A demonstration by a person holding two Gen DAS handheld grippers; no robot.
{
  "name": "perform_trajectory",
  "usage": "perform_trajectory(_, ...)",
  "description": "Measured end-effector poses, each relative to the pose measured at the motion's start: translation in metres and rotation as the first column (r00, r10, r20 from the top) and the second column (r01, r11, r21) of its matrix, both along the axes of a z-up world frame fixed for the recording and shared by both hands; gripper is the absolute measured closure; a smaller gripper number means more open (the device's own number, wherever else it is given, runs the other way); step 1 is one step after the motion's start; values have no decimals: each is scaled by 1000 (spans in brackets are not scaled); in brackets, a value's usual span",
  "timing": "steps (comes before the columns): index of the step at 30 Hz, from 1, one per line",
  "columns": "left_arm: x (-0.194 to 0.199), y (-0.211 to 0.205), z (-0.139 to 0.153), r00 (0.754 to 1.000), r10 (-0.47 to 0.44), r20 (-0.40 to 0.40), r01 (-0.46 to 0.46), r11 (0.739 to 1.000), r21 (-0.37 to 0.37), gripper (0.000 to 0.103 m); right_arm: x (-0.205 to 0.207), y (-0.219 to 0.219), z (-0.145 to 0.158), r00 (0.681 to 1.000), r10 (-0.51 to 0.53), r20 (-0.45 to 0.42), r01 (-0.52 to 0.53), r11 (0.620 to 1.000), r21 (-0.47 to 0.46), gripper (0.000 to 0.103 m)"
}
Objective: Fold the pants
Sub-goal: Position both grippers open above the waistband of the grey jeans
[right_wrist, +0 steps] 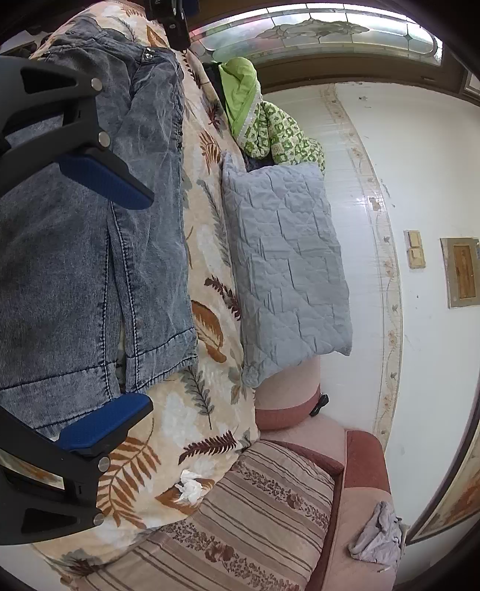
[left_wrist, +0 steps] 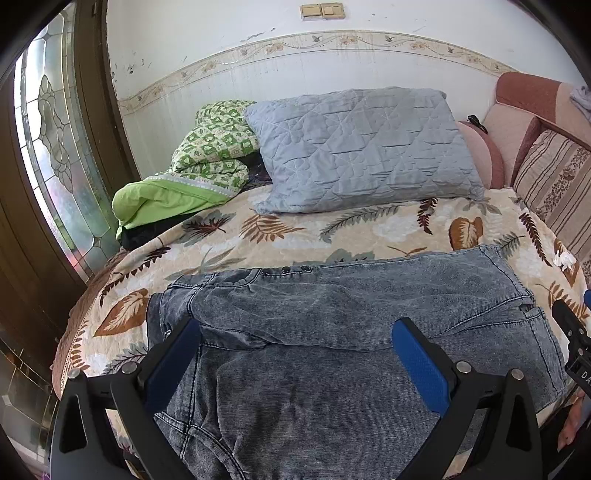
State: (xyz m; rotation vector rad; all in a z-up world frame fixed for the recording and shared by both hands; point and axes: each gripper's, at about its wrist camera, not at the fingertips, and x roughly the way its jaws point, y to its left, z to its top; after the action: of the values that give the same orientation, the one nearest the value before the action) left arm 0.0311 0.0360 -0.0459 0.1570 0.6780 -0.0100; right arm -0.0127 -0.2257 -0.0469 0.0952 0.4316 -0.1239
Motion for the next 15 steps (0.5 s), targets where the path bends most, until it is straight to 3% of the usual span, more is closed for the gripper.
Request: perform_trajectory(15, 19, 7, -20, 999, 20, -41, -20, 1000, -7, 0, 12, 6, -8, 999, 15, -45, -16, 1000, -21, 2)
